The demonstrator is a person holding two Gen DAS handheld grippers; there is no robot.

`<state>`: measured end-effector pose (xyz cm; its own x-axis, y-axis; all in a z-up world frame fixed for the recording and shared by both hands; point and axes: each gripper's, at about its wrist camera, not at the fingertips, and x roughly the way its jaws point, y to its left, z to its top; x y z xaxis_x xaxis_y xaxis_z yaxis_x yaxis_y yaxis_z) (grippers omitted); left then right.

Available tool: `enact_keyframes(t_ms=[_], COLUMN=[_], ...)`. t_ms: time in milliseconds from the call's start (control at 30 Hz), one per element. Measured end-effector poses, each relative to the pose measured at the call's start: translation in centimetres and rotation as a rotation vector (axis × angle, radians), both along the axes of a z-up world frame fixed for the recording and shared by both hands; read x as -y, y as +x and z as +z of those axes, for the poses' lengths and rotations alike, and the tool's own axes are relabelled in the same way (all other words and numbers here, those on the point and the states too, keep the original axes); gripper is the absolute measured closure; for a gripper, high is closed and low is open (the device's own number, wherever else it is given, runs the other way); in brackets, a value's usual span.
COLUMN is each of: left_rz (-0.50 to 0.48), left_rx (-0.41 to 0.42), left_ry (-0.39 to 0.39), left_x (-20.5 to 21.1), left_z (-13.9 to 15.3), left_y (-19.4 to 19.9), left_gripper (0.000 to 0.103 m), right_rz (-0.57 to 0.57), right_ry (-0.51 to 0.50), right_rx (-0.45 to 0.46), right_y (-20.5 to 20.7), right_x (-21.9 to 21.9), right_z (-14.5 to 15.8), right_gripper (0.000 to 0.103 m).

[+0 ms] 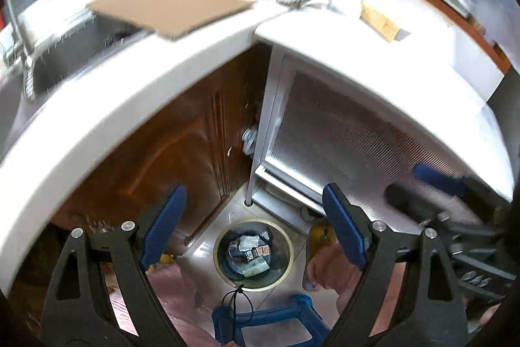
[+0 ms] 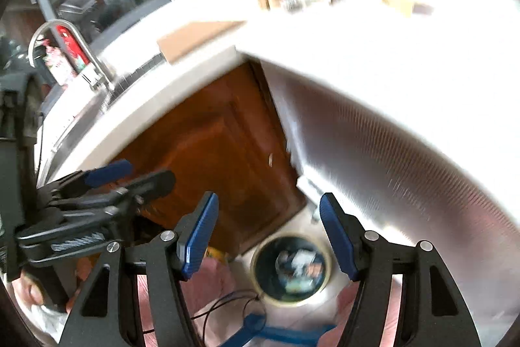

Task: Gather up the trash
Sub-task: 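Raise both tools back up toward the table, then grasp the yellow Atomy toothpaste box with the right tool while the left tool grasps the silver foil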

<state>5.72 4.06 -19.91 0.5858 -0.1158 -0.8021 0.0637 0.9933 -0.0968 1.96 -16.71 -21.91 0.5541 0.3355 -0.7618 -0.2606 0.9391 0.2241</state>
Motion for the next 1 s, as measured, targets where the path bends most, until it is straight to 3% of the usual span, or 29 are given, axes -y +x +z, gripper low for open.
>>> enact_keyframes(t_ms=[100, 200, 333, 500, 700, 900, 1000], left_rz=[-0.030, -0.056, -0.091, -0.114, -0.156, -0.167, -0.168], left_rx=[0.023, 0.059, 0.079, 0.021, 0.015, 0.038, 0.052], left_ry=[0.016, 0.038, 0.062, 0.027, 0.071, 0.108, 0.139], left_x=[0.3, 0.8, 2.1, 3.4, 6.0, 8.0, 8.9], left_z=[3.1, 6.3, 9.6, 12.0, 12.3, 11.1, 10.4], left_y=[1.1, 2.7, 5.9, 11.4, 19.1, 26.2, 29.0], left_gripper=[0.019, 0.019, 0.019, 0.019, 0.019, 0.019, 0.020], right_rz=[-0.001, -0.025, -0.083, -0.171, -0.280, -0.335, -0.345], right_ry=[-0.020, -0.044, -0.065, -0.114, -0.097, -0.050, -0.103], right_rx=[0.091, 0.144, 0.154, 0.101, 0.035, -0.055, -0.069], right_y=[0.6, 2.1, 5.4, 11.6, 19.7, 26.6, 29.0], right_x=[0.8, 2.0, 4.3, 8.2, 13.4, 16.7, 16.9], right_z=[4.7, 8.7, 12.6, 15.7, 15.8, 12.4, 10.6], right_gripper=[0.025, 0.021, 0.021, 0.017, 0.017, 0.017, 0.017])
